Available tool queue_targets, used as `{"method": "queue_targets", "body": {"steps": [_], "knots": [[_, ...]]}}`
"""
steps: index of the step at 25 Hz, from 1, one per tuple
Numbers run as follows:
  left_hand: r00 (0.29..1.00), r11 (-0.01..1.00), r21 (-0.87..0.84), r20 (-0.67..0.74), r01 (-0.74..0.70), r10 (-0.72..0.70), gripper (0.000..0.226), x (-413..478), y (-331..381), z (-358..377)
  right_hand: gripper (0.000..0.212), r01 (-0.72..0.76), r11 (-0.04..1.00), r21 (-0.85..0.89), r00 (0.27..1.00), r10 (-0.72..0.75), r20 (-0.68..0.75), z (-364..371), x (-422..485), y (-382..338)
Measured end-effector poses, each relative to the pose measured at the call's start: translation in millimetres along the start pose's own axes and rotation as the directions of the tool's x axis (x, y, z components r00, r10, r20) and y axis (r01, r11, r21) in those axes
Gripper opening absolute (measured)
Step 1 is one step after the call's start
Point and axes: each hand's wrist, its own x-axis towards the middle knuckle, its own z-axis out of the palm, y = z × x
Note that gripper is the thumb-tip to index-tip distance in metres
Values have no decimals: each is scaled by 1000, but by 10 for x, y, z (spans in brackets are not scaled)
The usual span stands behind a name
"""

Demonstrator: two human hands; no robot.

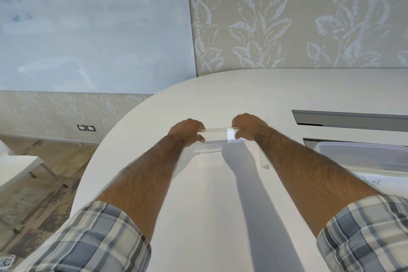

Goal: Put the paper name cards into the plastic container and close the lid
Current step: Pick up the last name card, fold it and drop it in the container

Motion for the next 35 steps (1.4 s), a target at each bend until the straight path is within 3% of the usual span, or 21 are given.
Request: {"method": "queue_targets", "body": {"steps": [6,18,25,35], "knots": [[998,1000,3,-60,-30,30,44,-315,597,-361,37,-13,1000,-12,998,12,-55,-589,-585,242],[976,985,2,-139,-172,170,43,-907,2682,-481,37,-118,981,-155,986,97,-138,-1534,-2228,1561],[975,980,29,-99,-195,197,44,-1082,3487,-243,35,-159,978,-133,982,142,-128,-1436,-2849,2191],[977,974,82,22,-212,211,34,-1146,3751,134,37,-187,976,-107,982,182,-58,-1053,-3137,2453]]}}
